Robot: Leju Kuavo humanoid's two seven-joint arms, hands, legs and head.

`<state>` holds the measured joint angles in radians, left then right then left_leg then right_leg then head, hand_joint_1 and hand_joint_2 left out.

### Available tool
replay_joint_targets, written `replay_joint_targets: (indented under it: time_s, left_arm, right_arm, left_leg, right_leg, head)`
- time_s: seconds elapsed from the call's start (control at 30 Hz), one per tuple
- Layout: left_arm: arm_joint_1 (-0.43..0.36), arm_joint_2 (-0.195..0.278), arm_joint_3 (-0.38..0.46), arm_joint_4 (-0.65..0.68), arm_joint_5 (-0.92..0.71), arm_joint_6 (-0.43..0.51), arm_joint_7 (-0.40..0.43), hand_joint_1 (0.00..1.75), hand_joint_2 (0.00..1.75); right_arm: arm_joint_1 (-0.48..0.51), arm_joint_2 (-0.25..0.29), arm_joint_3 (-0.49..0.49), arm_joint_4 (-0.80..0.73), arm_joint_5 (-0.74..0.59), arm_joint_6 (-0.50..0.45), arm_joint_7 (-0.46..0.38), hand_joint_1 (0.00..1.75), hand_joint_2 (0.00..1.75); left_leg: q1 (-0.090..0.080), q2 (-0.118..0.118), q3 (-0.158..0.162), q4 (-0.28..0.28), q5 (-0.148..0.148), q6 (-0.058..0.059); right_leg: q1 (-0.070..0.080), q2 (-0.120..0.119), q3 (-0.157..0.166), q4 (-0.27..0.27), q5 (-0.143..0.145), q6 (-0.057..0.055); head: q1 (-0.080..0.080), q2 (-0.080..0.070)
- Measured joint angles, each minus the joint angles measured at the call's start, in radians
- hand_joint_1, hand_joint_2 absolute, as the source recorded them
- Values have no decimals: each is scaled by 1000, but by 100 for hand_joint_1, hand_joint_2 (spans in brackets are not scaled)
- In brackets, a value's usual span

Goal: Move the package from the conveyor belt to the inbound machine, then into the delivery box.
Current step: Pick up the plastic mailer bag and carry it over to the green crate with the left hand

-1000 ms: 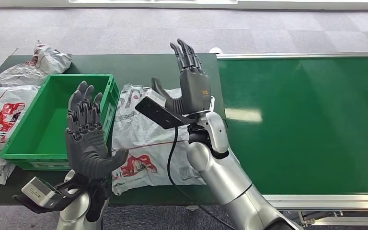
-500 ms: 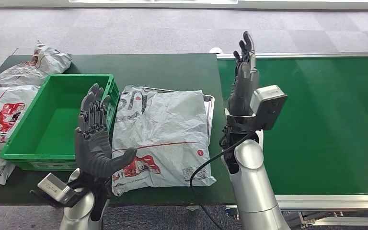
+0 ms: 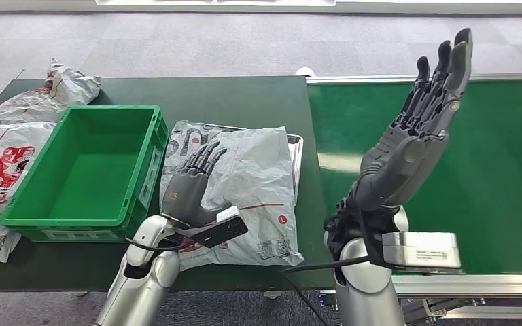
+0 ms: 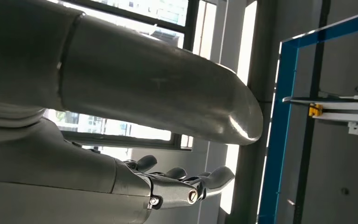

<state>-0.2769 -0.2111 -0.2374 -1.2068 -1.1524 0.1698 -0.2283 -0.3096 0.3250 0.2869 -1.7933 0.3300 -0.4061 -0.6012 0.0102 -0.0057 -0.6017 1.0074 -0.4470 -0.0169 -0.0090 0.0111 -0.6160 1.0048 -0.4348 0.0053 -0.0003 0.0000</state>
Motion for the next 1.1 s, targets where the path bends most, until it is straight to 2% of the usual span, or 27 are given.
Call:
replay_joint_targets:
  time_s: [0.2,0.23,0.33,0.37,1.1]
  left_arm:
    - [-20,2,-16,92,-48,-31,13,0,175]
    - [-20,3,-17,99,-50,-38,13,12,175]
    - [-21,5,-19,115,-51,-50,13,143,175]
    - [-21,5,-19,119,-51,-50,13,175,175]
    - [-39,21,-19,170,-73,-75,18,175,175]
  right_arm:
    - [-3,0,35,-1,4,-13,14,0,0]
    - [-4,0,38,-1,4,-13,15,0,0]
    - [-5,0,45,-1,4,-15,19,0,0]
    - [-5,0,47,-1,4,-16,19,0,0]
    - [-21,0,53,12,5,-11,39,0,0]
  left_leg:
    - [0,0,0,0,0,0]
    - [0,0,0,0,0,0]
    - [0,0,-1,0,0,0]
    - [0,0,-1,0,0,0]
    - [0,0,-1,0,0,0]
  right_leg:
    - [0,0,0,0,0,0]
    - [0,0,0,0,0,0]
    - [0,0,0,0,0,0]
    - [0,0,0,0,0,0]
    - [0,-1,0,0,0,0]
  head:
    - [0,0]
    - [0,0]
    - [0,0]
    - [0,0]
    - [0,0]
